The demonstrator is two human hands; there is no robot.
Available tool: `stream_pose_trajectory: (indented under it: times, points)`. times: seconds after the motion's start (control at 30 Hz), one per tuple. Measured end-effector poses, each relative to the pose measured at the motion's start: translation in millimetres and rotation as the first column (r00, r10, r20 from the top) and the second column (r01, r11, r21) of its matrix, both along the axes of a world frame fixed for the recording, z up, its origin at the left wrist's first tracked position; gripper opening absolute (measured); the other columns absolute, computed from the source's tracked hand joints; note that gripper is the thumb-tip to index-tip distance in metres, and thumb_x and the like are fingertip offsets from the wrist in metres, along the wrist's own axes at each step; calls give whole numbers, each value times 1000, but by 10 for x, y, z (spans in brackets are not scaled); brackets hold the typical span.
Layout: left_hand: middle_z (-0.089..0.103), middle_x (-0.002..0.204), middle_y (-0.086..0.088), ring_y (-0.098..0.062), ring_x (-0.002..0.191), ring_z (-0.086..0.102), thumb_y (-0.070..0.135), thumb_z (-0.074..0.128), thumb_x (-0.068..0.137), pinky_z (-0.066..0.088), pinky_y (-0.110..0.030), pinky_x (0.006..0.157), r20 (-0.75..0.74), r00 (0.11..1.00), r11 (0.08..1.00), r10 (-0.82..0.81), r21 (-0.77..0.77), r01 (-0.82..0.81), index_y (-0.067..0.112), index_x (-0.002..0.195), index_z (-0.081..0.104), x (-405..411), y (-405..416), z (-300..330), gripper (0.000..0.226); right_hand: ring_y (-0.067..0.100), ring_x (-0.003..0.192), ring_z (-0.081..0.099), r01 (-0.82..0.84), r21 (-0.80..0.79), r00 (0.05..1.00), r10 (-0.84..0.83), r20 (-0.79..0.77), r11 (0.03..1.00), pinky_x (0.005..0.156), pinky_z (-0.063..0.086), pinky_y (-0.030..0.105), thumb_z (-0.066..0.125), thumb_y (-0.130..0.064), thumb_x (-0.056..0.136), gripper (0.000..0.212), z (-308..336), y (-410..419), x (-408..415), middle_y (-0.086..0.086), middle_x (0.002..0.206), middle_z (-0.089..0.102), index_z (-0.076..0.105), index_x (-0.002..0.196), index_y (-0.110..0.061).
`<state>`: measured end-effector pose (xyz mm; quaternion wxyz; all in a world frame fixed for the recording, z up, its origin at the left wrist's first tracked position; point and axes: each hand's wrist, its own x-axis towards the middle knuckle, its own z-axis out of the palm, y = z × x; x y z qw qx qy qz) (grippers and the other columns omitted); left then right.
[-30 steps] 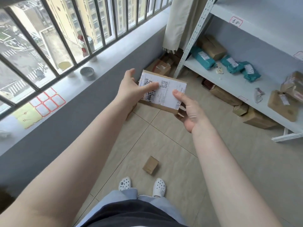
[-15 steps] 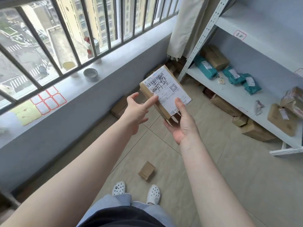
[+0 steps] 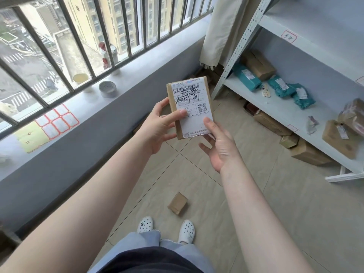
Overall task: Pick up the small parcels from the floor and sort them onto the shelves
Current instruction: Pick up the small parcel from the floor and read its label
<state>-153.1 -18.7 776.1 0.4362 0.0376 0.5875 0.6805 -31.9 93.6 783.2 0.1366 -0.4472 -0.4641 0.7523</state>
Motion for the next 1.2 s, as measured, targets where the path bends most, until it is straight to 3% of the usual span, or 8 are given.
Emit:
stream_pose_trajectory:
  times: [0.07,0.17,0.37,0.53,0.63,0.73,0.97,1.2]
  points:
    - [75,115,6,-22,115,67,29,83,73,52,-50,98,-42,997,998,-57,6,57,38,143,47,-29,-30,43,79,15,117,60,-15,42,1000,16,-19,999,98,43,36,76,-35,75,74,27,36,-16,2,132,63,46,141,-17]
    - [76,114,7,-18,113,67,22,77,81,50,-45,96,-97,988,992,-123,6,124,40,146,45,-33,-53,109,74,8,93,69,-32,60,995,37,-94,998,77,54,26,75,-27,79,71,68,70,-49,6,129,65,44,142,-13]
    - [74,121,0,-24,116,67,31,84,64,45,-52,106,-120,989,996,-87,18,89,32,146,47,-22,-50,166,90,6,82,71,-59,145,989,77,-123,988,66,56,24,74,-20,80,55,174,36,-43,-5,104,73,54,131,-15]
    - [75,117,-6,-23,104,73,19,78,82,60,-40,85,-144,987,995,-69,60,78,16,136,58,53,-45,161,58,8,82,70,-37,157,993,54,-102,987,61,55,21,76,-23,79,52,211,-6,-21,-7,101,73,57,127,-16]
    - [78,110,-4,-18,91,76,15,76,83,60,-31,70,-169,983,993,-74,77,88,14,132,62,104,-34,157,50,7,80,70,-10,155,994,26,-102,988,59,54,20,76,-23,78,50,215,-28,-3,-8,98,74,58,124,-16]
    - [79,106,-1,-16,87,76,15,76,82,59,-29,68,-179,980,991,-85,83,101,14,128,65,127,-17,168,47,7,79,71,5,157,995,10,-96,988,58,54,20,77,-24,78,50,224,-41,32,-10,95,74,59,124,-16]
    - [78,109,-2,-21,93,76,20,79,80,59,-33,72,-182,974,986,-136,70,151,18,124,68,170,88,137,45,6,78,70,35,159,996,-22,-82,987,61,54,21,76,-26,79,36,215,-7,151,-11,92,74,65,112,-21]
    - [78,110,-6,-28,101,74,18,80,79,60,-43,85,-122,967,972,-224,50,232,15,124,68,397,388,59,47,2,66,69,107,101,994,-102,-49,989,50,50,15,74,-25,81,38,200,156,482,-4,92,73,65,117,-15]
